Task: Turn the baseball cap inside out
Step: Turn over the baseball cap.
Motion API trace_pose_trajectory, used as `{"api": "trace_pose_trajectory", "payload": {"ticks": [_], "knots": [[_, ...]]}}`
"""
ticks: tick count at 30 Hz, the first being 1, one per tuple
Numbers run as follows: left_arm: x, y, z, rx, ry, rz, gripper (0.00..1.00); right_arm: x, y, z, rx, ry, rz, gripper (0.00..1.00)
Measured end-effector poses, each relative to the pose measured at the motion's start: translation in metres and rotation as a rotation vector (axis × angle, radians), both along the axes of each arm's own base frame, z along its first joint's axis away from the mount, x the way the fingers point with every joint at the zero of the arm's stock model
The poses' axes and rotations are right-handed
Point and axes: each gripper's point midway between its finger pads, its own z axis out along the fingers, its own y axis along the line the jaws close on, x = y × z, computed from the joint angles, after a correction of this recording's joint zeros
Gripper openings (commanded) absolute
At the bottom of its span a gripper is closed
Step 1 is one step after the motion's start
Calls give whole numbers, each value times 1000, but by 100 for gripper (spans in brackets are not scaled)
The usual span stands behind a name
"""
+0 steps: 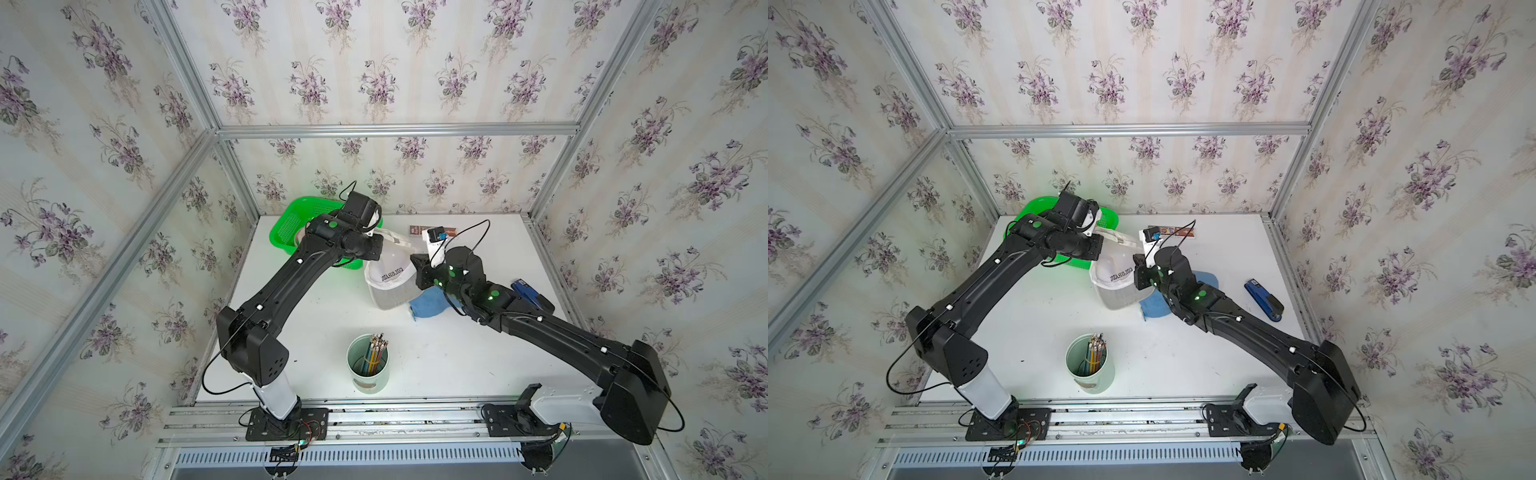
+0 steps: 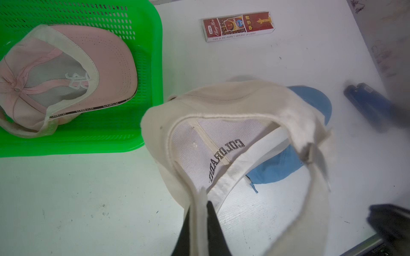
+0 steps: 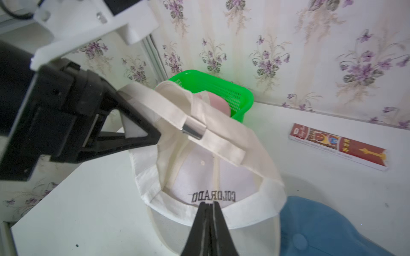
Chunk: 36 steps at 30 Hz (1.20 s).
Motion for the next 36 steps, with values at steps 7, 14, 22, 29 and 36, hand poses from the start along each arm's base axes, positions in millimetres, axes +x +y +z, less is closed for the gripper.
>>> {"api": "trace_pose_trajectory", "payload": {"ticks": [7, 14, 22, 29, 36], "knots": [[-6, -7, 4, -12, 2, -22, 0, 11, 29, -18, 38, -19, 22, 0], [-31, -19, 13, -69, 15, -80, 0, 46, 48, -9, 93, -122, -43, 0], [-52, -26, 17, -123, 41, -133, 0, 74, 58, 8, 174, -219, -73, 0], [-52, -14, 14, -82, 29, -107, 0, 84, 93, 29, 296, -254, 23, 0], [-54, 0, 27, -76, -4, -79, 0, 91, 112, 26, 319, -221, 75, 16]]}}
